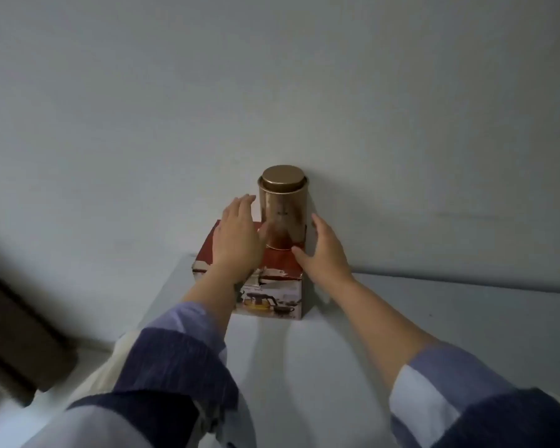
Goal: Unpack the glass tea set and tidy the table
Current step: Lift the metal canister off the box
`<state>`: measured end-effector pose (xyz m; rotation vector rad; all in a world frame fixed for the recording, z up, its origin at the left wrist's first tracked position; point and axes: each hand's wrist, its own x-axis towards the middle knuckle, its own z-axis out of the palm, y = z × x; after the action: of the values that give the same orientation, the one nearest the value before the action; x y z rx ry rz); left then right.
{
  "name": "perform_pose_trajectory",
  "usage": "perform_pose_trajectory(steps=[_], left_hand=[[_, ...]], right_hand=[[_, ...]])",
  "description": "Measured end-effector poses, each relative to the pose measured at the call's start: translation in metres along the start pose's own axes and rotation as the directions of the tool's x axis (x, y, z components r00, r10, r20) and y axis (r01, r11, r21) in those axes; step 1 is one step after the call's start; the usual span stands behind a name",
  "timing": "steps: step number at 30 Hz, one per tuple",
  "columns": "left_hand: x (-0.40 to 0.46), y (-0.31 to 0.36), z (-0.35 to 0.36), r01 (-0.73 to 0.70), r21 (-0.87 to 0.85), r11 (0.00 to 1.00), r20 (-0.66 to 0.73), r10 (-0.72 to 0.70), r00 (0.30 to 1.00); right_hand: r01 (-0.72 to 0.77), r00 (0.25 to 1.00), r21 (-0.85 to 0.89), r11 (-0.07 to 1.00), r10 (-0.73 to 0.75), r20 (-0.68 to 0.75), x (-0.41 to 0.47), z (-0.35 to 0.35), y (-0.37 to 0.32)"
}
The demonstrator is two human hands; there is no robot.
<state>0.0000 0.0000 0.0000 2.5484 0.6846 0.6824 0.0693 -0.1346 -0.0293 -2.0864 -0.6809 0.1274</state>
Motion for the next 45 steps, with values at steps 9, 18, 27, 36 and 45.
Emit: perform_pose_trajectory(steps=[9,18,27,36,45], left_hand=[[0.025,-0.010,0.032,0.008,-0.377,0.926,0.042,0.008,0.999],[0.013,0.017,0.025,-0.007,-0.328,0.945,0.091,0.039,0.995],[-0.026,0.122,0.052,0.122,-0.508,0.852,0.451,0.142,0.881],[-0.095,0.280,0.170,0.125,-0.537,0.834,0.374,0.102,0.922],[-0.109,0.384,0.285,0.195,-0.651,0.734,0.442,0.158,0.883]], right_hand=[[-0.044,0.992,0.246,0.968,0.071,-0.103,0.048,0.050,0.016],[-0.134,0.991,0.226,0.965,0.133,0.019,0.028,-0.001,0.017],[-0.313,0.943,0.270,0.911,0.265,0.201,-0.041,-0.120,0.085],[-0.354,0.930,0.207,0.912,0.366,-0.024,-0.076,-0.242,0.200],[-0.402,0.896,0.170,0.900,0.424,-0.129,-0.078,-0.347,0.319]])
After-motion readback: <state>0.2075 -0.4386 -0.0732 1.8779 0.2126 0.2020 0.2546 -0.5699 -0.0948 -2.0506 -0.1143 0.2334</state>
